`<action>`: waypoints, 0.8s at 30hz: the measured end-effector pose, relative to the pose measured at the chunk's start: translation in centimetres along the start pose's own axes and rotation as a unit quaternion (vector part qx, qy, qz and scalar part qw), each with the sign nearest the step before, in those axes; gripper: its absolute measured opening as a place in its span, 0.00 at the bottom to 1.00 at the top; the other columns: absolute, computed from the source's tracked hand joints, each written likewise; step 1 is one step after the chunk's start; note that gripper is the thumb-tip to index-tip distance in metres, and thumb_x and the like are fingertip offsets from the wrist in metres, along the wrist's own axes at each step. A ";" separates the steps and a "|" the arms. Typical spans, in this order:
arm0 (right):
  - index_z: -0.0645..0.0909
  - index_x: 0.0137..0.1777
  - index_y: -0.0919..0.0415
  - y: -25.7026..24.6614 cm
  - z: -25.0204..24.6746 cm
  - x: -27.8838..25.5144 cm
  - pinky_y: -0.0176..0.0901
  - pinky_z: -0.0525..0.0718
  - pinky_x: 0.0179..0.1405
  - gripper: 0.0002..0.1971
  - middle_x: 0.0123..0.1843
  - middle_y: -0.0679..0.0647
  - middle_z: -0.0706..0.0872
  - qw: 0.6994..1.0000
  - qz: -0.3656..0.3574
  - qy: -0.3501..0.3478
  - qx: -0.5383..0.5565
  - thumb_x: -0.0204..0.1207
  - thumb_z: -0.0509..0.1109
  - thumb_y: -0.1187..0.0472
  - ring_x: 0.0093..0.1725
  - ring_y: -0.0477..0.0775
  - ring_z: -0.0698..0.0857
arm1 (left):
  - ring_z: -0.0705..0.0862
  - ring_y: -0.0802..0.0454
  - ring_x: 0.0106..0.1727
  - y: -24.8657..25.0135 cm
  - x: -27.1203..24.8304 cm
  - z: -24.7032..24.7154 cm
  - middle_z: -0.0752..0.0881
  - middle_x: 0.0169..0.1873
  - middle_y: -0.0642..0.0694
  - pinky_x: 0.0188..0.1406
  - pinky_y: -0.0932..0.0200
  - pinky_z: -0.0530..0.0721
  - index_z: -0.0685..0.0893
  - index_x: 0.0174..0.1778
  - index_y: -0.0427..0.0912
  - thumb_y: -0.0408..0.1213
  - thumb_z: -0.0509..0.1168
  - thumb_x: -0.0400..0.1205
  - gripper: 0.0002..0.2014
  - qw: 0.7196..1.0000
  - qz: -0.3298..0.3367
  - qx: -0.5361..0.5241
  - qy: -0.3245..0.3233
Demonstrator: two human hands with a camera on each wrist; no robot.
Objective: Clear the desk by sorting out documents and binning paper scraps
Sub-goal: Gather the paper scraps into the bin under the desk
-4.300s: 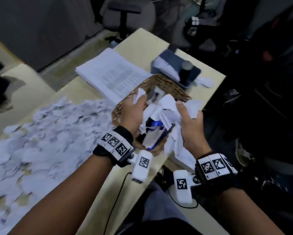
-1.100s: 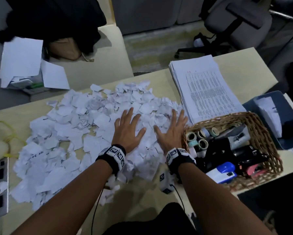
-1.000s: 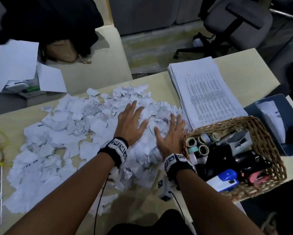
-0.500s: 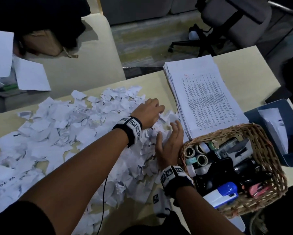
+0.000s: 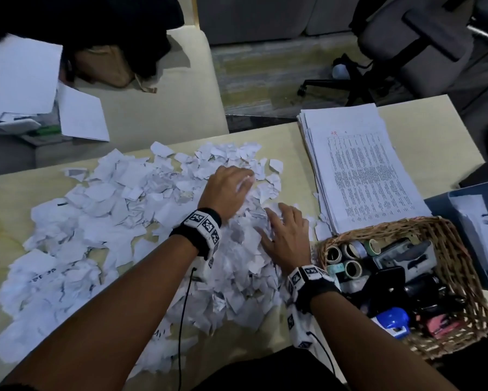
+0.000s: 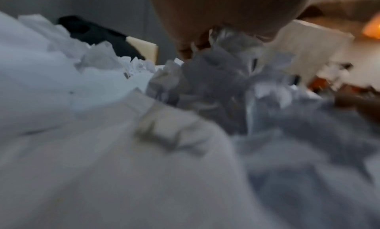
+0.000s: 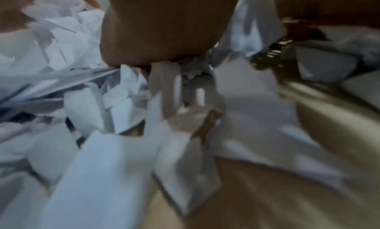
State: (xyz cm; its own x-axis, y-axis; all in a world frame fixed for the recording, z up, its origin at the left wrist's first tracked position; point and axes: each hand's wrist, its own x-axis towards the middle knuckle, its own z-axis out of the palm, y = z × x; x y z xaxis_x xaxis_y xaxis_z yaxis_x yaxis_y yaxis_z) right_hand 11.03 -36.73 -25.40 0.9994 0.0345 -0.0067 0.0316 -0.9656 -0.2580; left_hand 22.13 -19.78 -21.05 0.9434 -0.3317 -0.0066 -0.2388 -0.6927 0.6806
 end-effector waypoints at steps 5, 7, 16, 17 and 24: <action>0.78 0.58 0.61 -0.8 -0.2 -0.6 0.54 0.82 0.28 0.13 0.50 0.60 0.80 0.998 0.023 0.046 0.037 0.83 0.58 0.54 0.46 0.65 0.80 | 0.68 0.43 0.73 -0.7 -2.3 1.4 0.68 0.76 0.46 0.66 0.40 0.70 0.66 0.78 0.55 0.65 0.58 0.79 0.32 0.949 0.053 0.256 -0.177; 0.75 0.59 0.61 -1.2 -0.7 -0.7 0.52 0.79 0.22 0.12 0.50 0.60 0.78 0.996 0.053 0.043 0.059 0.85 0.56 0.54 0.42 0.67 0.82 | 0.70 0.40 0.71 -0.9 -2.7 1.9 0.69 0.74 0.43 0.62 0.40 0.74 0.65 0.79 0.52 0.59 0.60 0.82 0.31 0.945 0.059 0.270 -0.174; 0.67 0.77 0.57 -2.8 -5.6 0.4 0.45 0.73 0.37 0.19 0.48 0.64 0.88 0.963 0.175 0.021 0.205 0.87 0.55 0.61 0.43 0.66 0.86 | 0.82 0.36 0.38 -0.1 -2.4 -0.9 0.78 0.54 0.38 0.36 0.48 0.84 0.80 0.61 0.40 0.29 0.67 0.75 0.17 0.994 0.077 0.056 -0.057; 0.65 0.79 0.55 -3.0 -6.0 0.6 0.44 0.72 0.36 0.21 0.43 0.60 0.86 0.960 0.175 0.013 0.218 0.86 0.55 0.63 0.39 0.61 0.85 | 0.81 0.38 0.39 0.3 -2.5 -1.5 0.79 0.51 0.39 0.39 0.49 0.84 0.81 0.59 0.40 0.30 0.66 0.75 0.16 0.997 0.061 0.028 -0.035; 0.85 0.52 0.62 -5.1 -9.1 0.0 0.39 0.70 0.40 0.18 0.40 0.56 0.80 0.874 0.315 0.088 0.359 0.78 0.53 0.65 0.37 0.55 0.76 | 0.73 0.41 0.27 2.9 -3.7 -5.9 0.78 0.26 0.38 0.31 0.61 0.73 0.83 0.40 0.38 0.38 0.58 0.69 0.12 0.989 -0.065 -0.125 0.039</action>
State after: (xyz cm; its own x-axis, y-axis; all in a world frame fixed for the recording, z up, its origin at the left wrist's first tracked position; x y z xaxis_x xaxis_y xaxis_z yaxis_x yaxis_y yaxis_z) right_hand 10.97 -34.18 -15.27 0.8037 -0.5475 -0.2331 -0.4803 -0.3657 -0.7973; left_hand 19.29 -16.77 -14.71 0.9796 -0.1927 -0.0566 -0.0582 -0.5424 0.8381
